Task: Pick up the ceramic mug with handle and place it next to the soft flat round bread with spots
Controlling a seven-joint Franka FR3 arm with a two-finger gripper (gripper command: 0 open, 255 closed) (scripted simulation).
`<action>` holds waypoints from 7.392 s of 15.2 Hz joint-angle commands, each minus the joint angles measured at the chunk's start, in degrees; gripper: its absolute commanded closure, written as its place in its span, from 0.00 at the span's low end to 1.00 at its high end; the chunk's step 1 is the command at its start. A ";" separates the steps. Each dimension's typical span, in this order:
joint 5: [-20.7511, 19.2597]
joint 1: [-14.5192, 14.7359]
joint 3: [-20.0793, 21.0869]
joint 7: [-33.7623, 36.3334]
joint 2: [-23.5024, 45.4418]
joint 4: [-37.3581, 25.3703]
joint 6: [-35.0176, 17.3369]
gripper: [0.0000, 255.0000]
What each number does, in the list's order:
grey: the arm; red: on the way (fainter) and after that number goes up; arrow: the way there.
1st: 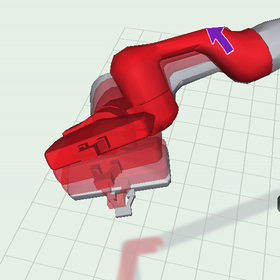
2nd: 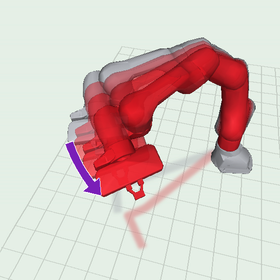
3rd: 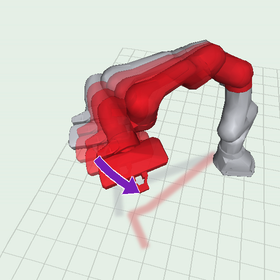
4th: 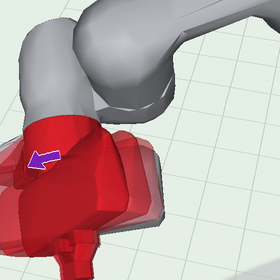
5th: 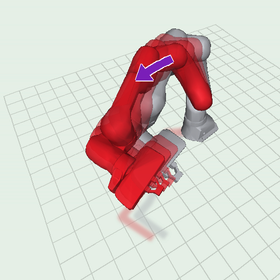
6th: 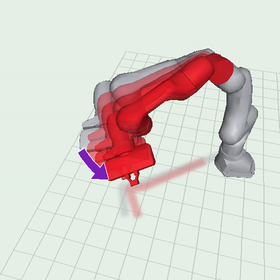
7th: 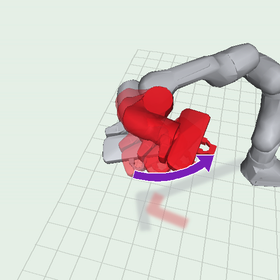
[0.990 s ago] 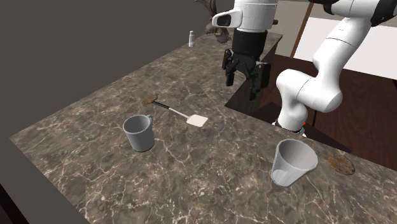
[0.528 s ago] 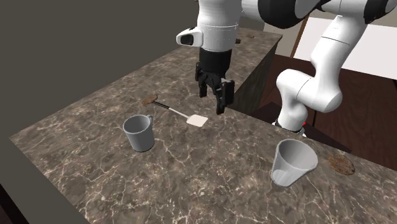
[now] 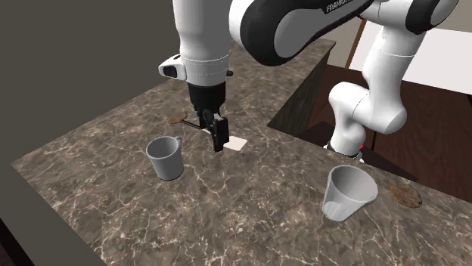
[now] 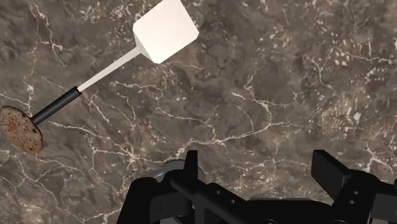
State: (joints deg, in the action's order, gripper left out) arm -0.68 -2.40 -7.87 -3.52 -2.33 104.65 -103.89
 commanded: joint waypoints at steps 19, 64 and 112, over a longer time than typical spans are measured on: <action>0.20 -2.29 -1.33 -2.36 23.38 -19.33 -2.57 0.00; 1.35 -4.06 -1.49 -3.80 30.50 -53.93 24.88 1.00; 6.30 22.63 29.89 51.71 -19.73 3.73 18.92 1.00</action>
State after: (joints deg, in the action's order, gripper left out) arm 5.30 19.86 21.01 46.73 -22.39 108.73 -84.92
